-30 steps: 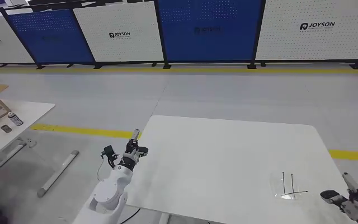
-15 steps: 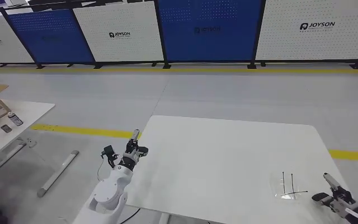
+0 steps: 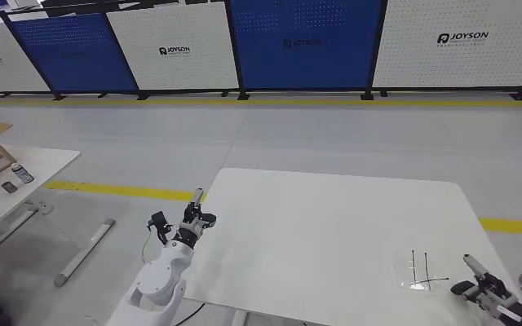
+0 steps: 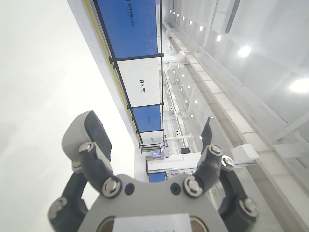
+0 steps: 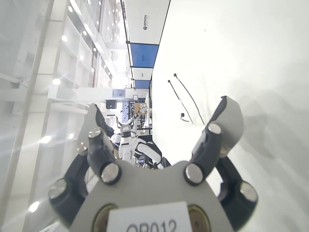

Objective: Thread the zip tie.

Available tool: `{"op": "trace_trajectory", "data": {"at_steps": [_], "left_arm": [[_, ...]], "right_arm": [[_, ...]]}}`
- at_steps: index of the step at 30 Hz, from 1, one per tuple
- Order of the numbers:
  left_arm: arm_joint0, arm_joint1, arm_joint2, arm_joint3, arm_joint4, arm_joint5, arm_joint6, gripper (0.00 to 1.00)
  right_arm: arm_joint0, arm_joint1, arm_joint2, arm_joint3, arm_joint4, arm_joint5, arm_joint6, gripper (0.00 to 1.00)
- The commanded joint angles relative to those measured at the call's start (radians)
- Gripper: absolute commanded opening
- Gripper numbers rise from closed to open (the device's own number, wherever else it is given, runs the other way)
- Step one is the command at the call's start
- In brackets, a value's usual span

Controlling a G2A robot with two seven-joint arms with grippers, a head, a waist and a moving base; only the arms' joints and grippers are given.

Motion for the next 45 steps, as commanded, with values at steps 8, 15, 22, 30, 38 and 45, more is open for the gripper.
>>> {"op": "trace_trajectory", "data": {"at_steps": [8, 15, 22, 30, 38, 45], "left_arm": [[0.0, 0.0, 0.0, 0.0, 0.0, 0.0, 0.0, 1.0], [0.0, 0.0, 0.0, 0.0, 0.0, 0.0, 0.0, 1.0], [0.0, 0.0, 0.0, 0.0, 0.0, 0.0, 0.0, 1.0], [0.0, 0.0, 0.0, 0.0, 0.0, 0.0, 0.0, 1.0], [0.0, 0.0, 0.0, 0.0, 0.0, 0.0, 0.0, 1.0], [0.0, 0.0, 0.0, 0.0, 0.0, 0.0, 0.0, 1.0]], "right_arm": [[0.003, 0.002, -0.003, 0.005, 0.007, 0.004, 0.027, 1.0], [-0.002, 0.001, -0.016, -0.001, -0.016, -0.003, -0.037, 1.0], [-0.008, 0.005, -0.023, 0.002, -0.036, 0.004, -0.036, 0.65], [-0.02, 0.012, -0.019, 0.002, -0.05, 0.003, -0.019, 0.45], [-0.011, 0.018, -0.033, 0.002, -0.077, 0.021, -0.012, 0.38], [-0.002, 0.021, -0.048, 0.007, -0.093, 0.031, -0.022, 0.32]]}}
